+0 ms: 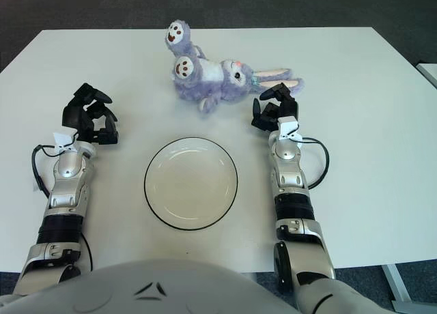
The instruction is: Put the doll into the plate.
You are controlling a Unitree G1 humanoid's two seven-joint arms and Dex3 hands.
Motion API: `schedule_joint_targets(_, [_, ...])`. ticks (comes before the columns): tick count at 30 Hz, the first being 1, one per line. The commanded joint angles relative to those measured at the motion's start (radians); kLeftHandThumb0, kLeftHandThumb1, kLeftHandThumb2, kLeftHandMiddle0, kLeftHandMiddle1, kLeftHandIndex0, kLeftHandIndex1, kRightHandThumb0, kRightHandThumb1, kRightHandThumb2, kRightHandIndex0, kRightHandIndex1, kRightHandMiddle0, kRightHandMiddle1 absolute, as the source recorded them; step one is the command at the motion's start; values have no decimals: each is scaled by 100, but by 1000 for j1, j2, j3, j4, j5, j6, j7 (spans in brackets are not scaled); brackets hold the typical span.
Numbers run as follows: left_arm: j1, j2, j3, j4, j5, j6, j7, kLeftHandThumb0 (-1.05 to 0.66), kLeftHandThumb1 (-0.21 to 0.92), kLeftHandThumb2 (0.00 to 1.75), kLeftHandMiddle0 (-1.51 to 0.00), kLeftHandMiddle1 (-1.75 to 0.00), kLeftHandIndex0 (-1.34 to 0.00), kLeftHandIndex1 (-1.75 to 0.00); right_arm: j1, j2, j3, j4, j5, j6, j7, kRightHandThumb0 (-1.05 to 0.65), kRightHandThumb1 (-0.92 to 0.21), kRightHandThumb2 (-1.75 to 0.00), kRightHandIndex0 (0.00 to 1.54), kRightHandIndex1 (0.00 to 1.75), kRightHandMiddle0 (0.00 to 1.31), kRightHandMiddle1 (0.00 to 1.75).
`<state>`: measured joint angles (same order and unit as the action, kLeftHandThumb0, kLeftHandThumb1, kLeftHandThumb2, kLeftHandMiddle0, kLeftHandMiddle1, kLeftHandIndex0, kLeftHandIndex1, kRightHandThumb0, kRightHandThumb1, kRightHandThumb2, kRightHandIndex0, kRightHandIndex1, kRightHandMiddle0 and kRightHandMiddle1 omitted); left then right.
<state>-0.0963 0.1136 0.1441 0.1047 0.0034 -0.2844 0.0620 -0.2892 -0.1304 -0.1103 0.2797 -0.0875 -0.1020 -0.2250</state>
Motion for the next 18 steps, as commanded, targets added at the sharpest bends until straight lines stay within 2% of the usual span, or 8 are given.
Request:
schedule_joint_targets(1, [61,-22,-15,7,-19,10,-23,-1,-2,167,-87,-175,-68,-164,7,-6,5,-57,-19,50,1,-21,-46,-113,69,175,42,170])
schedule_joint_targets(4, [58,-21,-17,2,-26,18,-32,-1,-1,166,-86,-175,-67,-165,7,-13,7,-87,-26,78,15,-7,-38,-124,63,175,41,169])
schedule_joint_targets(6, [54,-18,-19,1,-26,23,-36,-1,-1,166,-86,-175,-67,-165,7,-19,12,-118,-32,100,26,-4,-38,-124,59,174,37,172])
schedule_joint_targets(12, [35,-14,-21,1,-26,36,-43,-1,2,165,-83,-175,-63,-170,14,-36,38,-189,-79,147,38,-1,-43,-115,59,160,33,174])
schedule_joint_targets(18, [11,-10,-23,-7,-27,51,-48,-1,4,163,-81,-175,-61,-172,7,-76,76,-206,-181,130,23,-1,-52,-103,54,157,27,175])
